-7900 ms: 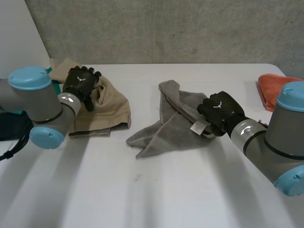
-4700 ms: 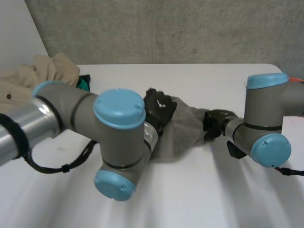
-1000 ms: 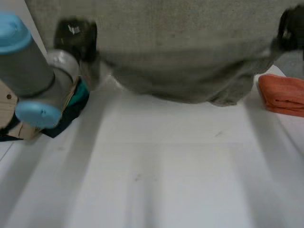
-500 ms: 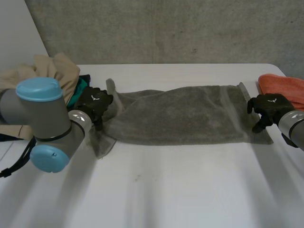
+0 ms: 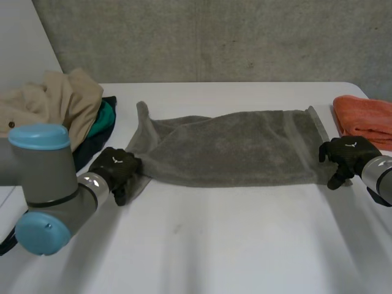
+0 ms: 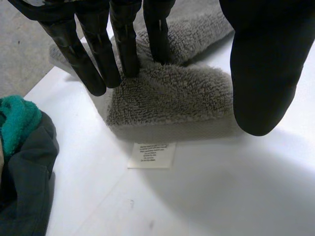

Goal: Fold the laundry.

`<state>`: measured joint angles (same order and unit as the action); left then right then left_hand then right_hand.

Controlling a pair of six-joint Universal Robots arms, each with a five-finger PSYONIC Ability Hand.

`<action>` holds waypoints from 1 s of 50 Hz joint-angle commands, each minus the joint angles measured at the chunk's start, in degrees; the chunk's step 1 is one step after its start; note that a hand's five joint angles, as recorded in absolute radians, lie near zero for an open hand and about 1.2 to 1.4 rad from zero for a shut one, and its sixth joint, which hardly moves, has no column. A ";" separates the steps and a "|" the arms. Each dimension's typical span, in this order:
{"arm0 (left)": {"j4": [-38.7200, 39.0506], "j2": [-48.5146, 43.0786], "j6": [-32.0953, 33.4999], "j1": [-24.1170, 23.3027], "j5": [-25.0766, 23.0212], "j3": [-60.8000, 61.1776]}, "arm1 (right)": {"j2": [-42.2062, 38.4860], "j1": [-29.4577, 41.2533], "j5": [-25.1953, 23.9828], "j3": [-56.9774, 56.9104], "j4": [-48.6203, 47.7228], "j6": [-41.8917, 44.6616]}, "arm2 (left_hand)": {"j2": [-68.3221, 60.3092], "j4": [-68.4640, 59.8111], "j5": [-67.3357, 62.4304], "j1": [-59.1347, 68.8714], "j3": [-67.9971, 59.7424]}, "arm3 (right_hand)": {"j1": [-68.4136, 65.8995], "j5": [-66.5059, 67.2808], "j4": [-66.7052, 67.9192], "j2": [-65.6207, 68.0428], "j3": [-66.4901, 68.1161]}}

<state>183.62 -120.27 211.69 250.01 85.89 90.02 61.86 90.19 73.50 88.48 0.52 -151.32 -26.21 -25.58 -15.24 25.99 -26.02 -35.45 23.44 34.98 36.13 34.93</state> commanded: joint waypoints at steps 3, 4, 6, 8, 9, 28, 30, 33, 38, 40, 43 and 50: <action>0.68 -4.62 1.79 -0.93 1.39 -6.16 | 1.25 -0.19 -0.28 0.99 0.09 -0.12 | -4.01 -4.64 -4.99 4.24 -4.20 | -2.14 4.15 2.60 1.46 2.66; 0.77 -4.88 1.97 -1.02 1.39 -6.52 | 1.51 -0.36 -0.28 1.16 0.09 -0.20 | -4.18 -4.81 -5.16 4.41 -4.37 | -2.14 4.15 2.60 1.46 2.66; 1.04 -5.59 2.41 -1.19 1.13 -7.31 | 1.69 -0.36 -0.28 1.34 0.09 -0.20 | -6.69 -7.32 -7.66 6.91 -6.88 | -2.14 4.15 2.60 1.46 2.66; 1.12 -6.55 2.77 -1.46 1.13 -8.36 | 1.95 -0.36 -0.37 1.52 0.09 -0.29 | -10.06 -10.70 -11.04 10.29 -10.26 | -2.14 4.15 2.60 1.46 2.66; 1.21 -6.90 2.85 -1.55 1.13 -8.80 | 2.12 -0.36 -0.37 1.52 0.09 -0.29 | -10.24 -10.87 -11.21 10.46 -10.43 | -2.14 4.15 2.60 1.46 2.66; -0.89 -12.45 6.46 -1.63 0.07 -16.98 | 4.67 -0.80 -0.37 1.34 2.11 -1.87 | -53.79 -54.42 -54.76 54.01 -53.98 | -2.14 4.15 2.60 1.46 2.66; -2.90 -10.09 6.02 -1.55 -0.02 -16.45 | 5.29 -0.89 -0.37 1.17 2.81 -2.40 | -53.79 -54.42 -54.76 54.01 -53.98 | -1.97 3.98 2.44 1.29 2.49; -5.11 -6.57 4.62 -1.46 -0.37 -15.58 | 6.69 -1.07 -0.72 0.64 4.92 -3.10 | -53.79 -54.42 -54.76 54.01 -53.98 | 0.55 1.46 -0.08 -1.23 -0.03; -9.50 3.69 -1.52 -1.72 -3.26 -12.24 | 8.28 -1.68 -1.16 -2.25 12.54 -3.72 | -53.79 -54.42 -54.76 54.01 -53.98 | 5.25 -3.24 -4.78 -5.93 -4.73; -11.43 8.00 -3.99 -1.98 -4.49 -11.27 | 8.37 -1.86 -1.25 -3.75 17.38 -3.11 | -53.79 -54.42 -54.76 54.01 -53.98 | 6.44 -4.43 -5.97 -7.12 -5.92; -13.46 11.80 -5.84 -2.16 -5.64 -10.65 | 8.37 -2.12 -1.16 -4.81 22.14 -1.70 | -53.79 -54.42 -54.76 54.01 -53.98 | 6.44 -4.43 -5.97 -7.12 -5.92; -18.56 20.51 -10.85 -0.49 -9.50 -10.91 | 7.40 -3.61 -2.92 -4.20 24.27 4.71 | -53.79 -54.42 -54.76 54.01 -53.98 | 5.77 -3.76 -5.30 -6.45 -5.25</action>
<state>168.79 -106.18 204.56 248.20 79.43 79.47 70.24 87.62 71.85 83.83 23.56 -151.59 -68.35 -68.37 -56.46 64.79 -67.82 -28.36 16.25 27.54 36.14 28.06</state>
